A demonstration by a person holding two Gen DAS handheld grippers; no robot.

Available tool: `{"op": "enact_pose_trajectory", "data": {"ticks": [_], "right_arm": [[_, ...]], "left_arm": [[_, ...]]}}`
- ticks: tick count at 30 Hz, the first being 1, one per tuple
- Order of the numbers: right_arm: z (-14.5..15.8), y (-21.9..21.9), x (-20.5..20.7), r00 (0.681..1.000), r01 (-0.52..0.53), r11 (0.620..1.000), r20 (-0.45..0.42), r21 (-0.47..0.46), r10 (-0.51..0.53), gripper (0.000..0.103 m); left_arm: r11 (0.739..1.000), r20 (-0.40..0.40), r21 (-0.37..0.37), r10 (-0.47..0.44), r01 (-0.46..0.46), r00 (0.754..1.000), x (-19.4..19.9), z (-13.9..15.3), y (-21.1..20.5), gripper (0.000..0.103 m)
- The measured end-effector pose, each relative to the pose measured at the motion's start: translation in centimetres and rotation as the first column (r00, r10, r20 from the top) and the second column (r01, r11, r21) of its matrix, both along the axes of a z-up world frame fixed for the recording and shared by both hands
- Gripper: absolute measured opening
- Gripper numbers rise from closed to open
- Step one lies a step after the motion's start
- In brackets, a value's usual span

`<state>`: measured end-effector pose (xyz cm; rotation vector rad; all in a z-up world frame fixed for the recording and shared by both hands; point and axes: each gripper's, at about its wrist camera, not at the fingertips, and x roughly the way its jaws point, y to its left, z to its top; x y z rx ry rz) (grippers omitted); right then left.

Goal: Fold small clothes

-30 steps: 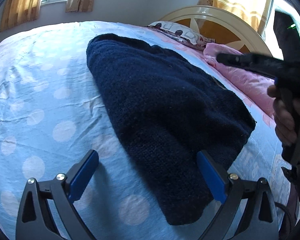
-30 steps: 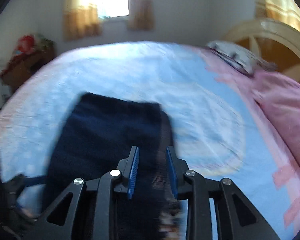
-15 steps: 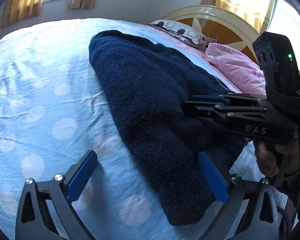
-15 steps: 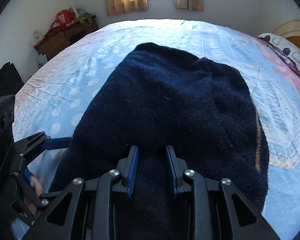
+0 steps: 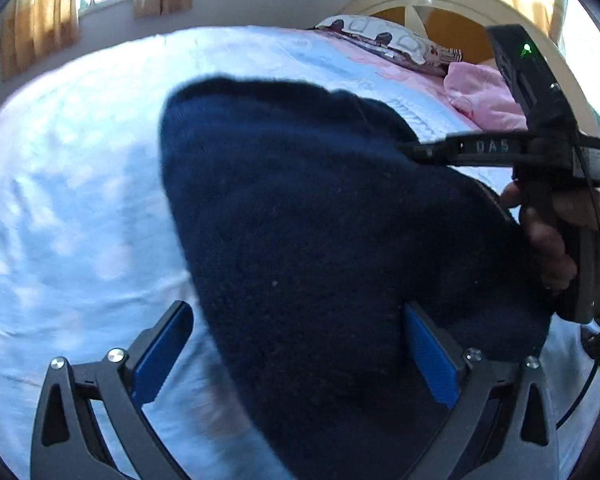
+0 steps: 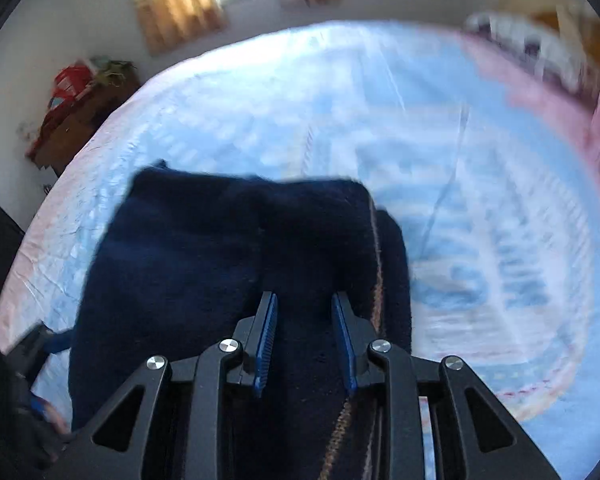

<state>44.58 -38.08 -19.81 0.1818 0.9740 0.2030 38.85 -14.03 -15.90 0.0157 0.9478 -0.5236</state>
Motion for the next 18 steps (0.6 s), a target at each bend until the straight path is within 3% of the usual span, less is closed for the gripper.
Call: {"op": "enact_pose_trajectory", "data": {"ticks": [3, 5, 9, 10, 12, 13, 18], "right_arm": [[-0.2, -0.6, -0.1, 1.0, 0.008, 1.0, 0.001, 0.012, -0.008, 0.027], [-0.3, -0.7, -0.5, 1.0, -0.005, 1.0, 0.012, 0.007, 0.005, 0.027], [0.2, -2.6, -0.7, 0.999, -0.019, 0.995, 0.044, 0.096, 0.015, 0.03], [0.3, -3.1, -0.8, 0.999, -0.019, 0.993, 0.05, 0.114, 0.013, 0.033], [0.4, -4.2, -0.7, 0.998, 0.005, 0.99, 0.055, 0.14, -0.012, 0.062], [0.5, -4.5, -0.5, 0.998, 0.021, 0.99, 0.06, 0.14, -0.03, 0.067], [-0.5, -6.0, 1.4, 0.998, 0.05, 0.981, 0.025, 0.185, -0.056, 0.068]], "left_arm": [[0.994, -0.054, -0.105, 0.03, -0.035, 0.998, 0.1, -0.7, 1.6, 0.103], [0.994, -0.061, -0.098, 0.037, -0.043, 0.997, -0.9, -0.5, 2.3, 0.103], [0.993, -0.054, -0.109, 0.042, -0.047, 0.998, -3.9, -0.2, 3.9, 0.103], [0.993, -0.054, -0.112, 0.04, -0.046, 0.998, -4.5, -0.3, 4.1, 0.103], [0.991, -0.054, -0.123, 0.047, -0.053, 0.997, -5.5, -0.6, 4.7, 0.103], [0.99, -0.047, -0.128, 0.051, -0.057, 0.998, -5.8, -0.7, 4.8, 0.103], [0.99, -0.04, -0.134, 0.036, -0.041, 0.999, -6.0, -0.9, 4.4, 0.103]]}}
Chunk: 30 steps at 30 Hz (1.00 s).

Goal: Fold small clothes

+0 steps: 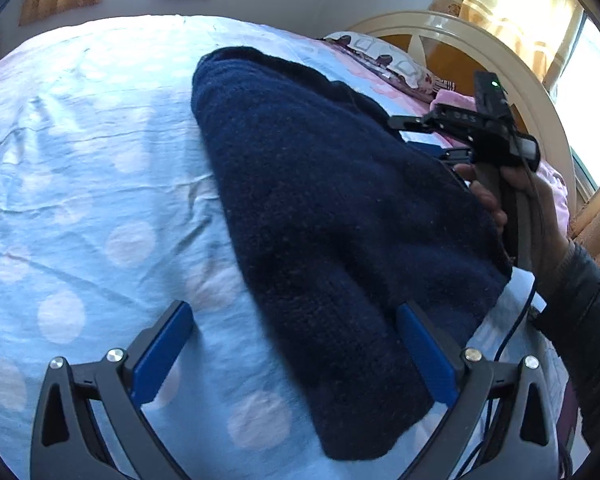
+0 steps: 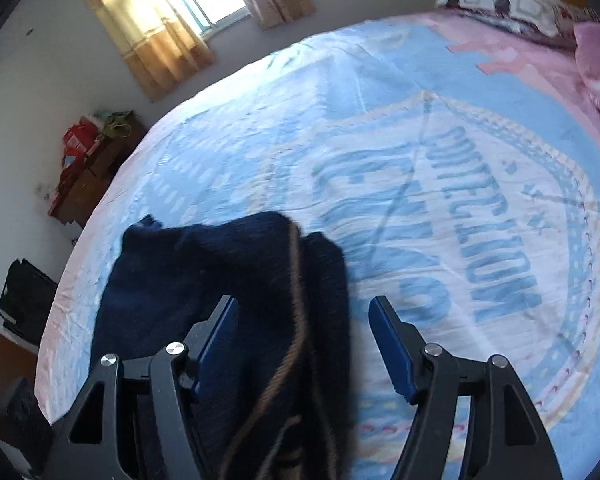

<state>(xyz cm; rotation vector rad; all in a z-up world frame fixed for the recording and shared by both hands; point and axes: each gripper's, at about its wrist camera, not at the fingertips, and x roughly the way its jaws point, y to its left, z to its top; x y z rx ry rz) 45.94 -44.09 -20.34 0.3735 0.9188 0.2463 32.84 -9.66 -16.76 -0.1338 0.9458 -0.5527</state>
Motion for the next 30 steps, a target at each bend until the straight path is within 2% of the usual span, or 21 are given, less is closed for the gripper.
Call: {"op": "enact_pose_trajectory", "data": {"ticks": [3, 9, 10, 12, 16, 20, 22, 24, 26, 30], "right_arm": [[-0.8, 0.2, 1.4, 0.999, -0.018, 1.0, -0.035, -0.002, 0.018, 0.068], [-1.9, 0.6, 2.8, 0.997, -0.069, 0.997, -0.031, 0.034, 0.07, 0.068], [-2.1, 0.6, 2.9, 0.997, -0.072, 0.997, -0.031, 0.04, 0.073, 0.066], [-2.5, 0.6, 3.2, 0.996, -0.08, 0.992, -0.036, 0.093, 0.084, 0.057], [-3.0, 0.3, 3.1, 0.997, -0.062, 0.986, -0.042, 0.156, 0.07, 0.051], [-3.1, 0.3, 3.1, 0.997, -0.058, 0.984, -0.049, 0.17, 0.067, 0.047], [-2.8, 0.5, 3.1, 0.996, -0.063, 0.985, -0.048, 0.163, 0.072, 0.042], [-2.4, 1.0, 2.9, 0.996, -0.074, 0.987, -0.037, 0.142, 0.08, 0.034], [-2.0, 1.4, 2.6, 0.996, -0.079, 0.991, -0.026, 0.107, 0.082, 0.031], [-1.6, 1.9, 2.4, 0.997, -0.075, 0.995, -0.021, 0.068, 0.076, 0.028]], "left_arm": [[0.999, 0.012, 0.031, -0.017, 0.017, 1.0, -0.1, 0.2, -1.8, 0.103], [0.999, 0.011, 0.036, -0.011, 0.01, 1.0, -0.1, 0.4, -2.1, 0.103], [0.999, 0.011, 0.036, -0.009, 0.009, 1.0, 0.0, 0.4, -2.3, 0.103], [0.999, 0.009, 0.048, -0.007, 0.007, 1.0, 0.4, 0.4, -3.1, 0.103], [0.996, 0.016, 0.094, -0.005, 0.003, 1.0, 0.6, 0.4, -4.3, 0.103], [0.995, 0.017, 0.102, -0.006, 0.005, 1.0, 1.3, 0.4, -5.4, 0.103], [0.994, 0.02, 0.106, -0.011, 0.008, 1.0, 1.5, 0.5, -5.8, 0.102], [0.994, 0.028, 0.108, -0.026, 0.023, 0.999, 1.5, 0.5, -6.1, 0.096], [0.994, 0.037, 0.107, -0.043, 0.039, 0.998, 1.4, 0.6, -6.5, 0.087], [0.994, 0.038, 0.104, -0.044, 0.04, 0.998, 1.4, 0.6, -6.6, 0.08]]}}
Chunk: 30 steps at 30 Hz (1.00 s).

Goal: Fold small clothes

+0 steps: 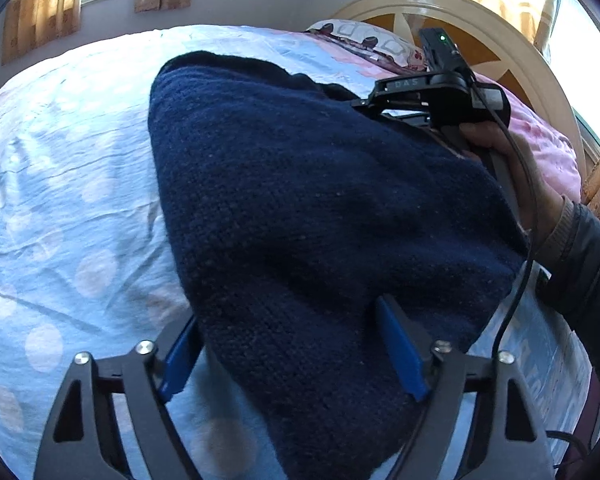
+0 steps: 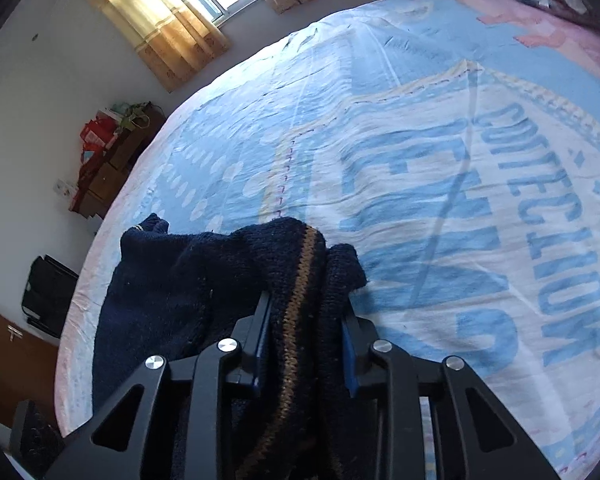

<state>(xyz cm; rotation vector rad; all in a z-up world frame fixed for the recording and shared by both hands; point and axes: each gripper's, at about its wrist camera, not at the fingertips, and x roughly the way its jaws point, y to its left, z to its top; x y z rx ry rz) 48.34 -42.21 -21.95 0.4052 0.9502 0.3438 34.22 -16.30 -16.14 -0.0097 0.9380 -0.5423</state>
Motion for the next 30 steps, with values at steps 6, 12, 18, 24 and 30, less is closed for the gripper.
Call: {"op": "enact_pose_trajectory", "data": {"ticks": [6, 12, 18, 24, 30], "right_arm": [[0.8, 0.8, -0.5, 1.0, 0.005, 0.999, 0.021, -0.051, -0.004, 0.02], [2.6, 0.7, -1.7, 0.997, 0.027, 0.999, 0.067, -0.041, -0.024, 0.017], [5.8, 1.4, -3.8, 0.993, 0.019, 1.0, 0.115, 0.011, -0.02, 0.016], [8.1, 5.3, -5.5, 0.991, -0.037, 0.999, 0.132, 0.03, 0.033, 0.016], [9.7, 10.9, -6.6, 0.982, -0.114, 0.991, 0.162, 0.073, 0.101, 0.016]], "left_arm": [[1.0, -0.005, -0.029, 0.001, -0.001, 1.0, 0.0, 0.0, 0.2, 0.055], [0.997, 0.007, -0.066, 0.027, -0.026, 1.0, -0.2, 1.2, 1.4, 0.022], [0.996, 0.054, -0.083, 0.038, -0.034, 0.998, -1.1, 4.4, 2.9, 0.021], [0.995, 0.12, -0.081, 0.072, -0.062, 0.99, -3.6, 7.2, 5.8, 0.021], [0.993, 0.187, -0.043, 0.12, -0.114, 0.975, -6.1, 9.2, 8.3, 0.021]]}}
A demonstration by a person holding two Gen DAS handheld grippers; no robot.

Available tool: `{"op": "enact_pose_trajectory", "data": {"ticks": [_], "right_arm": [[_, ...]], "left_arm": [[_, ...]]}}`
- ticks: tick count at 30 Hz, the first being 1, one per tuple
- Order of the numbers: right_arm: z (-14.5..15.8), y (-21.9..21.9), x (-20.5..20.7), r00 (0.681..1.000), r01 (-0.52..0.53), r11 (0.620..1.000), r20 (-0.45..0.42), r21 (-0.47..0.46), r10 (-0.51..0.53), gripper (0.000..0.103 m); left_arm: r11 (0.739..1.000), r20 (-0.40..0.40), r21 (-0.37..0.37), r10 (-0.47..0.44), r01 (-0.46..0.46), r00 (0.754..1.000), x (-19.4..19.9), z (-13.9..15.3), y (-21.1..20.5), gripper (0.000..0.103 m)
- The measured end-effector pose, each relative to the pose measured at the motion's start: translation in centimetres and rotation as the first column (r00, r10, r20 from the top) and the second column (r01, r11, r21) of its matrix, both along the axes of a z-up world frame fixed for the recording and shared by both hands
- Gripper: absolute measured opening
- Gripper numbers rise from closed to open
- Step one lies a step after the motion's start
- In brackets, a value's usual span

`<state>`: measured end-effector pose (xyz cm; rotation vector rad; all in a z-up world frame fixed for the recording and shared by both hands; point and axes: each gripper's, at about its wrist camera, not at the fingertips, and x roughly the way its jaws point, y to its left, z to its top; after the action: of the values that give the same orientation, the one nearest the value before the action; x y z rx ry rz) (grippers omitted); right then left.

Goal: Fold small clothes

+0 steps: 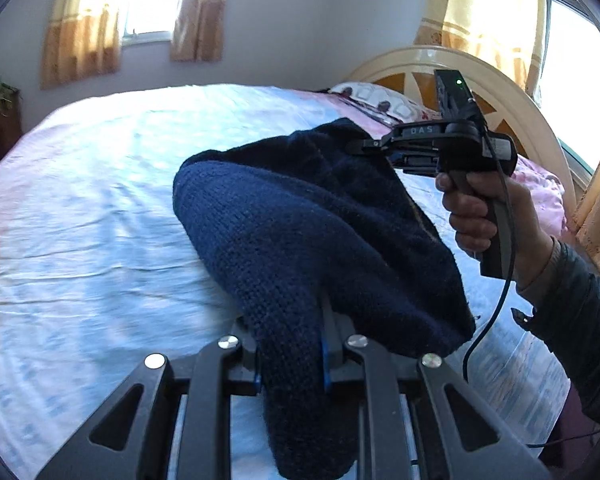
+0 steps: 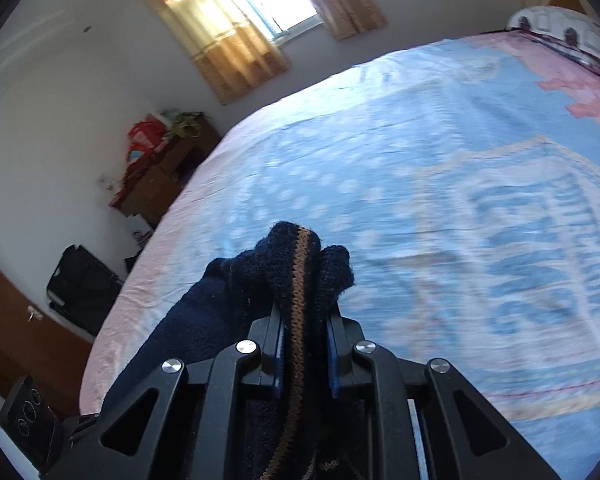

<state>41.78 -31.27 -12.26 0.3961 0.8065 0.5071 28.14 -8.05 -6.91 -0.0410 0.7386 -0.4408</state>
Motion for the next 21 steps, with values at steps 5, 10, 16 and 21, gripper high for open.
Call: {"op": "enact_pose_trajectory", "data": {"ticks": [5, 10, 16, 21], "right_arm": [[0.5, 6.4, -0.2, 0.996, -0.086, 0.996, 0.006, 0.014, 0.086, 0.016], [0.6, 12.6, -0.3, 0.987, -0.159, 0.987, 0.003, 0.015, 0.159, 0.016], [0.4, 19.4, -0.7, 0.969, -0.246, 0.969, -0.003, 0.016, 0.246, 0.016], [0.0, 25.3, -1.5, 0.947, -0.32, 0.947, -0.005, 0.004, 0.32, 0.016]], "left_arm": [[0.997, 0.011, 0.011, 0.081, -0.081, 0.997, -0.7, 0.3, 2.0, 0.021], [0.988, 0.023, 0.022, 0.154, -0.154, 0.988, -2.5, 0.1, 4.9, 0.021], [0.971, 0.031, 0.024, 0.238, -0.239, 0.971, -4.5, -0.4, 9.3, 0.021], [0.951, 0.036, 0.036, 0.307, -0.308, 0.951, -6.5, -0.9, 13.1, 0.02]]}}
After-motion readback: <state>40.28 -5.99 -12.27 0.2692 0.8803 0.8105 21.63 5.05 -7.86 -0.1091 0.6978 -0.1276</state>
